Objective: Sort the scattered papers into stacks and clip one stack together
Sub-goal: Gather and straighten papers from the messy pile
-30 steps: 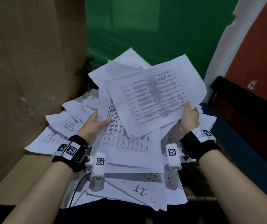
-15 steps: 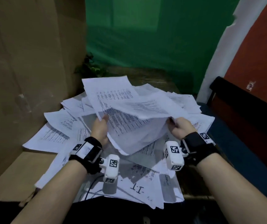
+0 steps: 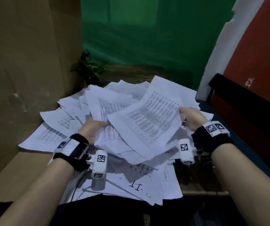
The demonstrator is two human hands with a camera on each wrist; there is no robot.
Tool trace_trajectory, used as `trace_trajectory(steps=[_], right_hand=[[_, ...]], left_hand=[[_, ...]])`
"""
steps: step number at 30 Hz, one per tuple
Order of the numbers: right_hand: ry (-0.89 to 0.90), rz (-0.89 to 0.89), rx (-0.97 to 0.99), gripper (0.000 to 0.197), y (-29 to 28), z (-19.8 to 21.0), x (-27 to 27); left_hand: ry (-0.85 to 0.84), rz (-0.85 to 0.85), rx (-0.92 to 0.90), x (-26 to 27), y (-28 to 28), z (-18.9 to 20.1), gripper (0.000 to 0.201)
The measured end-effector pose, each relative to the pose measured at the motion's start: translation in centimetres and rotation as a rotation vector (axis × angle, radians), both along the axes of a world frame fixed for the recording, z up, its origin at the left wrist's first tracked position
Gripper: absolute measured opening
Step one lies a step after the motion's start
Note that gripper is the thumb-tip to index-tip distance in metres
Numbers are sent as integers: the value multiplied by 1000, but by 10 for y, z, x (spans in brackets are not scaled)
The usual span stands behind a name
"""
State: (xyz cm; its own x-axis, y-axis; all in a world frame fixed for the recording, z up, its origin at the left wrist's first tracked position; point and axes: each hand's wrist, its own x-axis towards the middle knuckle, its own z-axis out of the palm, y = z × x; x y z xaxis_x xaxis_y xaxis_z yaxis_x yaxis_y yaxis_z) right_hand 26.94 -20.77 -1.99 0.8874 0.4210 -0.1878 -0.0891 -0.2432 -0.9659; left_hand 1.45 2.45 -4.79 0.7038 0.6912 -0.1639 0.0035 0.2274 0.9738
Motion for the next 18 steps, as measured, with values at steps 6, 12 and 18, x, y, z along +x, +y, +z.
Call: trace_trajectory(steps=[6,12,18], right_hand=[[-43,199,55,39,8,17,1],[-56,227,486,30,23,53,-12],[4,178,527,46,4,56,1]], left_hand=[[-37,-67,39,-9,10,20,41],[-81,29,115,2,14,50,38],[-112,37,246,-2,22,49,44]])
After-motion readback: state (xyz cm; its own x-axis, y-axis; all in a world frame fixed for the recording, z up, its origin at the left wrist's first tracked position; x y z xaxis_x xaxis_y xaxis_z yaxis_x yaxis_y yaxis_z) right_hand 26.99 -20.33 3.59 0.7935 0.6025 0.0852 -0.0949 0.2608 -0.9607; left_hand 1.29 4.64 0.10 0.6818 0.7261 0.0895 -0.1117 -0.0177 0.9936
